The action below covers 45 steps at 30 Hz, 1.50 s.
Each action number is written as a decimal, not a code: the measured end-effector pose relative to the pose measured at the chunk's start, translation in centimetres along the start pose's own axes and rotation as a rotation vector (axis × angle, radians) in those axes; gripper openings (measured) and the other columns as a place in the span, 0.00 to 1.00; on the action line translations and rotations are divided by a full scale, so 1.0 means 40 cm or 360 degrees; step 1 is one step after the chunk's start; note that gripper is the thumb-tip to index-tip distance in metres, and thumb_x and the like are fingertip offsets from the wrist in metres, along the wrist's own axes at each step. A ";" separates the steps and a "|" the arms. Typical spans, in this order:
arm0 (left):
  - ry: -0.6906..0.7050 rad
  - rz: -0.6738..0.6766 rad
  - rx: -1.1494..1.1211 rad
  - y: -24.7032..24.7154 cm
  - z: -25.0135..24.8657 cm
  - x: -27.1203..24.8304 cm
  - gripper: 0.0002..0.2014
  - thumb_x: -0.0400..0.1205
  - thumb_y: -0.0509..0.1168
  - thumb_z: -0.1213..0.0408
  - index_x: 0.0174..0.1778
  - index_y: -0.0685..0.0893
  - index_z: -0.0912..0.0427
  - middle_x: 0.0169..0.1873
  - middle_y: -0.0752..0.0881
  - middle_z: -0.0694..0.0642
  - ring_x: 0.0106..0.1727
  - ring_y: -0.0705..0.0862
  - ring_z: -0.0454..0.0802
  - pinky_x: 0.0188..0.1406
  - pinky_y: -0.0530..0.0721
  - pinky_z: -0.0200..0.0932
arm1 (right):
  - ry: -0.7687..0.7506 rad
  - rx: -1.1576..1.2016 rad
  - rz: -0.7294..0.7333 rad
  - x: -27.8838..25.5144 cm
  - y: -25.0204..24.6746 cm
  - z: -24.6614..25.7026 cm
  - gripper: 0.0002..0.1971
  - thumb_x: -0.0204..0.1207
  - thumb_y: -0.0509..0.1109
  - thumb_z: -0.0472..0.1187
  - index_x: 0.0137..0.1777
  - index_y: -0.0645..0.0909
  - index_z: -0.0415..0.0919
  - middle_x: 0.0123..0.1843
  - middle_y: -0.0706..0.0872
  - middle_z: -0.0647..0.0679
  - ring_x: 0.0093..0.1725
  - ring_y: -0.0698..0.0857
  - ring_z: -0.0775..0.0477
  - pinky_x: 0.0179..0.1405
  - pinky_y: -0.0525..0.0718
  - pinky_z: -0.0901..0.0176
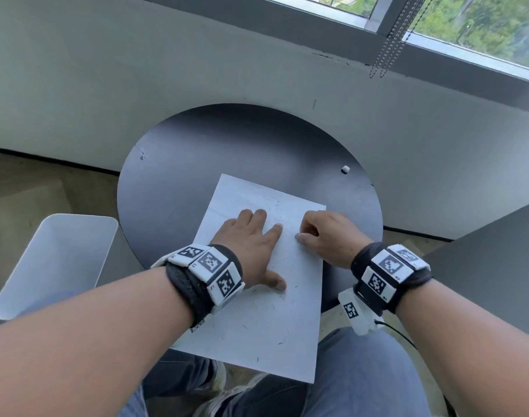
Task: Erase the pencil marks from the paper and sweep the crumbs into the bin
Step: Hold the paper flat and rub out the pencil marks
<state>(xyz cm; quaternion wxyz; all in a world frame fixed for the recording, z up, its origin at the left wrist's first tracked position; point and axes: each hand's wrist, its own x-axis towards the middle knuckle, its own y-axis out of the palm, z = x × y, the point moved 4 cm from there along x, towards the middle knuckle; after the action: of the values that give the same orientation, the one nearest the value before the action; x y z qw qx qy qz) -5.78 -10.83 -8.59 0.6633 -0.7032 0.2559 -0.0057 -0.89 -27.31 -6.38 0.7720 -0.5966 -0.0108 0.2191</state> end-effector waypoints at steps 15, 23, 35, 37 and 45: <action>0.0001 0.0069 0.0085 -0.015 -0.004 0.012 0.59 0.68 0.66 0.20 0.89 0.54 0.50 0.89 0.50 0.59 0.84 0.56 0.66 0.77 0.69 0.63 | 0.0027 -0.0209 -0.0081 0.148 -0.038 0.040 0.05 0.80 0.62 0.41 0.43 0.76 0.44 0.44 0.82 0.47 0.48 0.81 0.41 0.39 0.76 0.54; -0.0026 0.0068 0.0118 -0.017 -0.002 0.016 0.61 0.66 0.65 0.18 0.89 0.53 0.50 0.89 0.52 0.57 0.82 0.58 0.64 0.74 0.70 0.62 | -0.0125 -0.0354 0.0058 0.061 -0.007 0.031 0.07 0.81 0.62 0.44 0.42 0.75 0.45 0.42 0.81 0.48 0.44 0.79 0.44 0.39 0.75 0.54; -0.0040 0.0101 0.0128 -0.019 0.001 0.031 0.65 0.62 0.66 0.16 0.89 0.51 0.48 0.84 0.59 0.55 0.80 0.59 0.63 0.71 0.71 0.63 | 0.0072 -0.0216 -0.0026 0.178 -0.024 0.037 0.04 0.77 0.61 0.42 0.41 0.75 0.48 0.48 0.84 0.45 0.49 0.82 0.40 0.42 0.80 0.53; -0.0038 0.0118 0.0116 -0.023 0.000 0.030 0.65 0.62 0.67 0.17 0.89 0.51 0.48 0.83 0.60 0.55 0.80 0.59 0.62 0.70 0.71 0.63 | 0.0071 -0.0255 0.0023 0.171 -0.022 0.039 0.04 0.77 0.61 0.43 0.40 0.74 0.48 0.49 0.84 0.44 0.49 0.82 0.39 0.41 0.77 0.54; -0.0060 0.0165 0.0144 -0.030 -0.009 0.032 0.67 0.62 0.69 0.18 0.90 0.47 0.48 0.86 0.54 0.55 0.83 0.56 0.64 0.72 0.70 0.63 | -0.0046 -0.0350 0.0269 -0.047 0.020 0.032 0.07 0.81 0.62 0.47 0.42 0.75 0.48 0.42 0.81 0.51 0.45 0.79 0.45 0.42 0.79 0.52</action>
<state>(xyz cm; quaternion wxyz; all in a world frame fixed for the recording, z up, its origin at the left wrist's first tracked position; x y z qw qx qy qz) -4.35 -11.65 -7.84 0.6984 -0.6584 0.2790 0.0303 -3.19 -26.65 -6.28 0.6804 -0.6732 0.0044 0.2895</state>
